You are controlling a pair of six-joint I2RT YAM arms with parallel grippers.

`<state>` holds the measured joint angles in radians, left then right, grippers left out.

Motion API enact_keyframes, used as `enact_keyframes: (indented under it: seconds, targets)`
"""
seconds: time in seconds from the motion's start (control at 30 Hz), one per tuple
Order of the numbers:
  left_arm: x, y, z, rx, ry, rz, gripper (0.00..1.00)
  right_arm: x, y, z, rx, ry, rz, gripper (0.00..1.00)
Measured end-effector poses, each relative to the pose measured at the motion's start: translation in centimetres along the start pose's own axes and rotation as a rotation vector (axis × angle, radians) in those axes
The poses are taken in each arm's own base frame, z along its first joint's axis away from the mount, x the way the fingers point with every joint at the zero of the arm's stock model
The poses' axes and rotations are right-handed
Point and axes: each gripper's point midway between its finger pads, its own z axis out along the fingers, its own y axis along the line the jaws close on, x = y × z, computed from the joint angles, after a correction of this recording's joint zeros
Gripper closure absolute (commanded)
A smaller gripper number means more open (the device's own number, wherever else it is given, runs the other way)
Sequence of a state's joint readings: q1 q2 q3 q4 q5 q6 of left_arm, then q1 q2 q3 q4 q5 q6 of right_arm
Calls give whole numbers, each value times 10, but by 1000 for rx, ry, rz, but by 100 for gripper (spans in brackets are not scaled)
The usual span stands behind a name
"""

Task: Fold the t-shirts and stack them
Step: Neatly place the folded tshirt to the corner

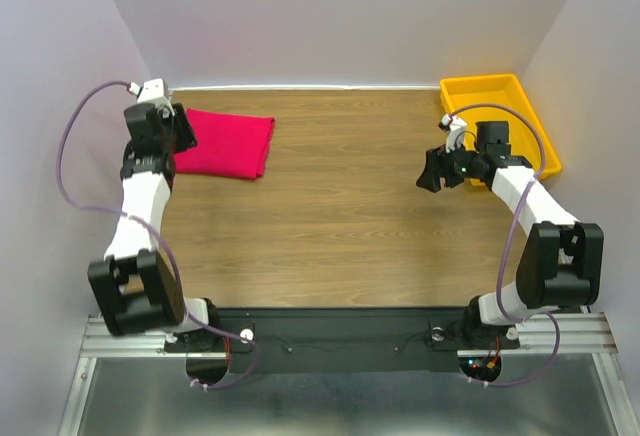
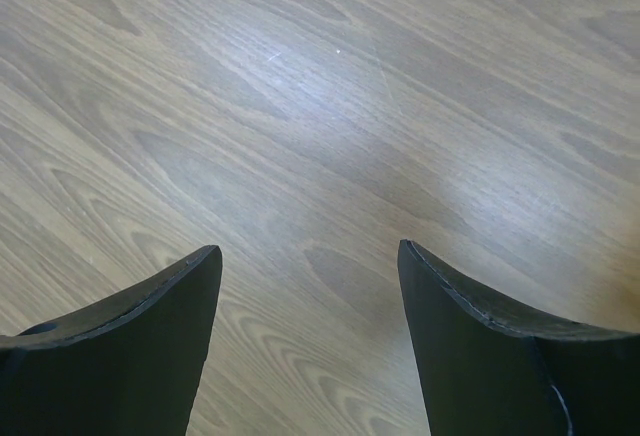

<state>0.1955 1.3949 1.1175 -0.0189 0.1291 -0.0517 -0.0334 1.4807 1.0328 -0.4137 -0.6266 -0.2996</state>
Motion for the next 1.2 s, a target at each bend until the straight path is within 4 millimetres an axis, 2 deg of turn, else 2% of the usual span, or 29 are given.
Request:
enact_keyframes:
  seconds: [0.03,0.07,0.1,0.17,0.23,0.33,0.37,0.57,0.7,0.8,1.0,1.2]
  targets:
    - [-2,-6,-14,27,-32,2,22,-2,0,-1,3,-5,-7,23]
    - [-4,-13,-25,59,-68,-6,5,-3,0,-3,6,-11,-16,23]
    - [-5,-18,-38,83,-106,-13,1,-6,0,-5,13,-17,-28,23]
    - [-12,-27,-62,131,-195,-24,1,-12,0,-12,37,-36,-55,23]
    - [-11,-37,-84,186,-261,-41,1,-20,-1,-22,73,-59,-81,22]
    - [-5,-53,-105,280,-296,-57,1,-35,-1,-42,145,-109,-133,11]
    - [-3,-58,-109,309,-299,-58,1,-41,0,-51,172,-129,-148,2]
    - [13,-72,-124,394,-274,-79,2,-64,-3,-97,357,-235,-129,0]
    - [16,-70,-129,383,-269,-71,2,-67,-8,-118,455,-291,-46,0]
    - [20,-61,-132,327,-264,-69,2,-62,-19,-131,565,-333,60,0]
    - [26,-50,-133,258,-255,-69,2,-48,-48,-142,750,-353,236,0]
    - [37,-45,-133,234,-229,-69,2,-40,-58,-144,816,-362,290,0]
